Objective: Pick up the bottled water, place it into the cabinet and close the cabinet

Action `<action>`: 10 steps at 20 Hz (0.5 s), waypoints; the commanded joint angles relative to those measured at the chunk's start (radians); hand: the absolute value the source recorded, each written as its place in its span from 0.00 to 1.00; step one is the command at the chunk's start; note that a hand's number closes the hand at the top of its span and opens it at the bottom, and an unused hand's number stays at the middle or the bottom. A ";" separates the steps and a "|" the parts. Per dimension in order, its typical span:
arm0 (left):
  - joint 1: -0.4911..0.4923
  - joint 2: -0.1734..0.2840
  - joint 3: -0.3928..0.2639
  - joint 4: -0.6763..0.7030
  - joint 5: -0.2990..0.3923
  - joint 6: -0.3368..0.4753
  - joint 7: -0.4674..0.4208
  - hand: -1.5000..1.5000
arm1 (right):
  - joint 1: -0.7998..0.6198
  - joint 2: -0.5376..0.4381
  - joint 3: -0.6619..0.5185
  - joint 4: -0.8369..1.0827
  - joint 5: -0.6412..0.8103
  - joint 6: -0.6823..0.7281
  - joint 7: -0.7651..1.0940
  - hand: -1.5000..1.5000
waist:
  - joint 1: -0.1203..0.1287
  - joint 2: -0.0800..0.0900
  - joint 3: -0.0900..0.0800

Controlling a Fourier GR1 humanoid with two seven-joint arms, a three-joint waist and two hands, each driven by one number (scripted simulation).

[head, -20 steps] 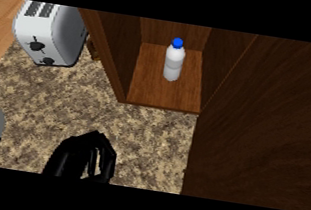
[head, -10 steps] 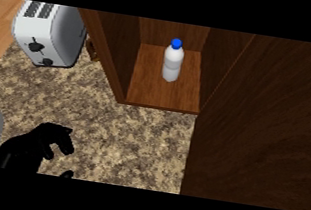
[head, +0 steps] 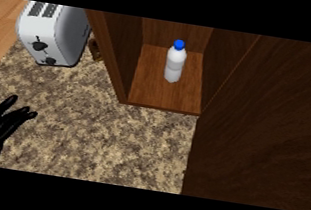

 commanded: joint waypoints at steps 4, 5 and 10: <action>0.073 0.074 0.089 -0.052 0.070 -0.054 0.006 0.00 | -0.071 -0.030 0.091 -0.279 0.169 -0.073 0.129 1.00 | 0.021 -0.009 -0.004; 0.080 0.097 0.104 -0.039 0.089 -0.088 0.016 0.00 | -0.107 -0.041 0.104 -0.272 0.166 -0.070 0.137 1.00 | 0.029 -0.005 -0.006; 0.127 0.106 0.133 -0.027 0.108 -0.126 -0.012 0.00 | -0.223 -0.060 0.193 -0.252 0.202 -0.084 0.196 1.00 | 0.038 -0.014 -0.012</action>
